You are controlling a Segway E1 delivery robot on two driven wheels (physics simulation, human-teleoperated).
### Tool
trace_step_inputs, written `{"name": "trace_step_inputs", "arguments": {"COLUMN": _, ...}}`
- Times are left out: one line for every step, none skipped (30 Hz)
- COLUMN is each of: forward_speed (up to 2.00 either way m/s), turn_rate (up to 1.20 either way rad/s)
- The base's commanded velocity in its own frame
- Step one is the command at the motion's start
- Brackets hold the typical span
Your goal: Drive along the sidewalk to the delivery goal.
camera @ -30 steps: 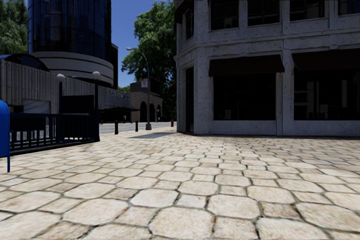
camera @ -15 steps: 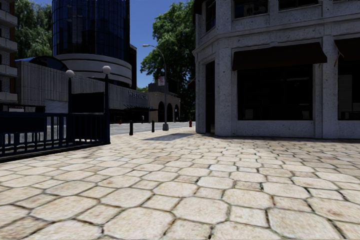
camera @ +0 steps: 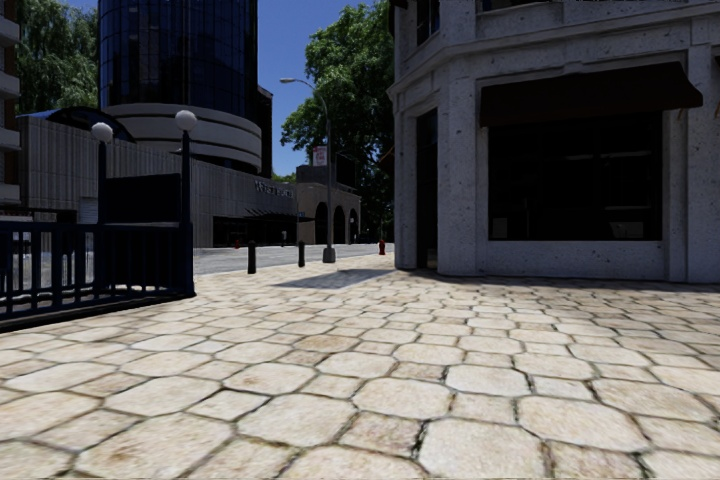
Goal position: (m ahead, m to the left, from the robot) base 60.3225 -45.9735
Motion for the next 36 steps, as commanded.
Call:
{"name": "trace_step_inputs", "arguments": {"forward_speed": 2.00, "turn_rate": 0.93}}
{"name": "trace_step_inputs", "arguments": {"forward_speed": 2.00, "turn_rate": 0.82}}
{"name": "trace_step_inputs", "arguments": {"forward_speed": 2.00, "turn_rate": 0.07}}
{"name": "trace_step_inputs", "arguments": {"forward_speed": 2.00, "turn_rate": 0.00}}
{"name": "trace_step_inputs", "arguments": {"forward_speed": 2.00, "turn_rate": 0.00}}
{"name": "trace_step_inputs", "arguments": {"forward_speed": 2.00, "turn_rate": 0.00}}
{"name": "trace_step_inputs", "arguments": {"forward_speed": 2.00, "turn_rate": 0.00}}
{"name": "trace_step_inputs", "arguments": {"forward_speed": 2.00, "turn_rate": 0.00}}
{"name": "trace_step_inputs", "arguments": {"forward_speed": 2.00, "turn_rate": 0.00}}
{"name": "trace_step_inputs", "arguments": {"forward_speed": 2.00, "turn_rate": 0.00}}
{"name": "trace_step_inputs", "arguments": {"forward_speed": 2.00, "turn_rate": 0.00}}
{"name": "trace_step_inputs", "arguments": {"forward_speed": 2.00, "turn_rate": 0.00}}
{"name": "trace_step_inputs", "arguments": {"forward_speed": 2.00, "turn_rate": 0.00}}
{"name": "trace_step_inputs", "arguments": {"forward_speed": 2.00, "turn_rate": 0.00}}
{"name": "trace_step_inputs", "arguments": {"forward_speed": 2.00, "turn_rate": 0.00}}
{"name": "trace_step_inputs", "arguments": {"forward_speed": 2.00, "turn_rate": 0.00}}
{"name": "trace_step_inputs", "arguments": {"forward_speed": 2.00, "turn_rate": 0.00}}
{"name": "trace_step_inputs", "arguments": {"forward_speed": 2.00, "turn_rate": 0.00}}
{"name": "trace_step_inputs", "arguments": {"forward_speed": 2.00, "turn_rate": 0.00}}
{"name": "trace_step_inputs", "arguments": {"forward_speed": 2.00, "turn_rate": 0.00}}
{"name": "trace_step_inputs", "arguments": {"forward_speed": 2.00, "turn_rate": 0.00}}
{"name": "trace_step_inputs", "arguments": {"forward_speed": 2.00, "turn_rate": 0.00}}
{"name": "trace_step_inputs", "arguments": {"forward_speed": 2.00, "turn_rate": 0.00}}
{"name": "trace_step_inputs", "arguments": {"forward_speed": 2.00, "turn_rate": 0.00}}
{"name": "trace_step_inputs", "arguments": {"forward_speed": 2.00, "turn_rate": 0.00}}
{"name": "trace_step_inputs", "arguments": {"forward_speed": 2.00, "turn_rate": 0.00}}
{"name": "trace_step_inputs", "arguments": {"forward_speed": 2.00, "turn_rate": 0.00}}
{"name": "trace_step_inputs", "arguments": {"forward_speed": 2.00, "turn_rate": 0.00}}
{"name": "trace_step_inputs", "arguments": {"forward_speed": 2.00, "turn_rate": 0.00}}
{"name": "trace_step_inputs", "arguments": {"forward_speed": 2.00, "turn_rate": 0.00}}
{"name": "trace_step_inputs", "arguments": {"forward_speed": 2.00, "turn_rate": 0.00}}
{"name": "trace_step_inputs", "arguments": {"forward_speed": 2.00, "turn_rate": 0.00}}
{"name": "trace_step_inputs", "arguments": {"forward_speed": 2.00, "turn_rate": 0.00}}
{"name": "trace_step_inputs", "arguments": {"forward_speed": 2.00, "turn_rate": 0.00}}
{"name": "trace_step_inputs", "arguments": {"forward_speed": 2.00, "turn_rate": 0.00}}
{"name": "trace_step_inputs", "arguments": {"forward_speed": 2.00, "turn_rate": 0.00}}
